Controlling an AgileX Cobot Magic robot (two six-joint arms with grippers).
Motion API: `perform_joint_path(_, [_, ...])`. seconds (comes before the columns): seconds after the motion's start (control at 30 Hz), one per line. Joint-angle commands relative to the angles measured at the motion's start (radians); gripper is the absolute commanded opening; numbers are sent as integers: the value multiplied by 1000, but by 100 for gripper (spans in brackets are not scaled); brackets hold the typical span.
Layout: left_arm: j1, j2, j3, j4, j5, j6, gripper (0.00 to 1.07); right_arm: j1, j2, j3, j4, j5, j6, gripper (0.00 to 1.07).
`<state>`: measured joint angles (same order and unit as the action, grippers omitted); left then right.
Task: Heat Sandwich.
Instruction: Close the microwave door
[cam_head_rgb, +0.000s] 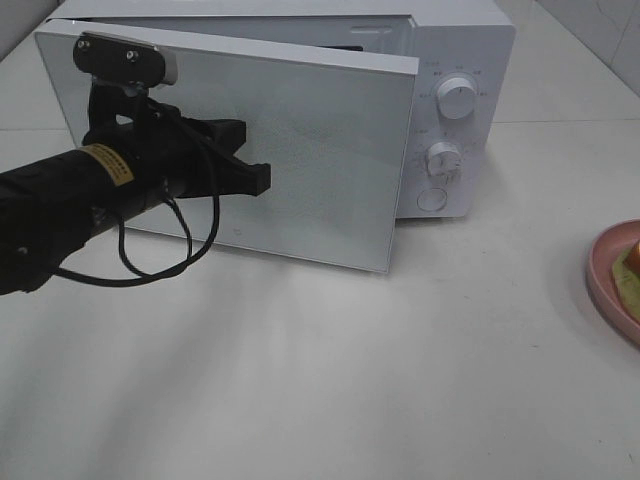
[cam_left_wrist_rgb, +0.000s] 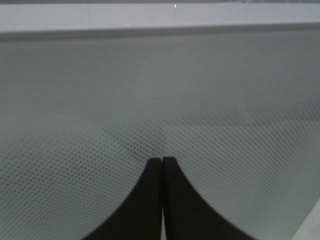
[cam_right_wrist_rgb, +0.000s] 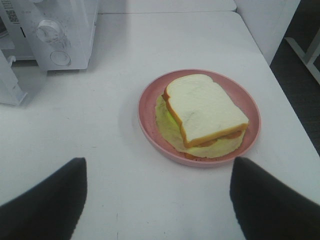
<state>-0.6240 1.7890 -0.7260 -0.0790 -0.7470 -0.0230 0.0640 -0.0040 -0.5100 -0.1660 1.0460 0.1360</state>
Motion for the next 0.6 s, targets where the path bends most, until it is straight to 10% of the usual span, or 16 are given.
perform_joint_path(0.03, [-8, 14, -41, -16, 21, 10, 0, -6, -27, 5, -4, -3, -3, 76])
perform_joint_path(0.6, [-37, 130, -274, -23, 111, 11, 0, -6, -27, 5, -4, -3, -3, 76])
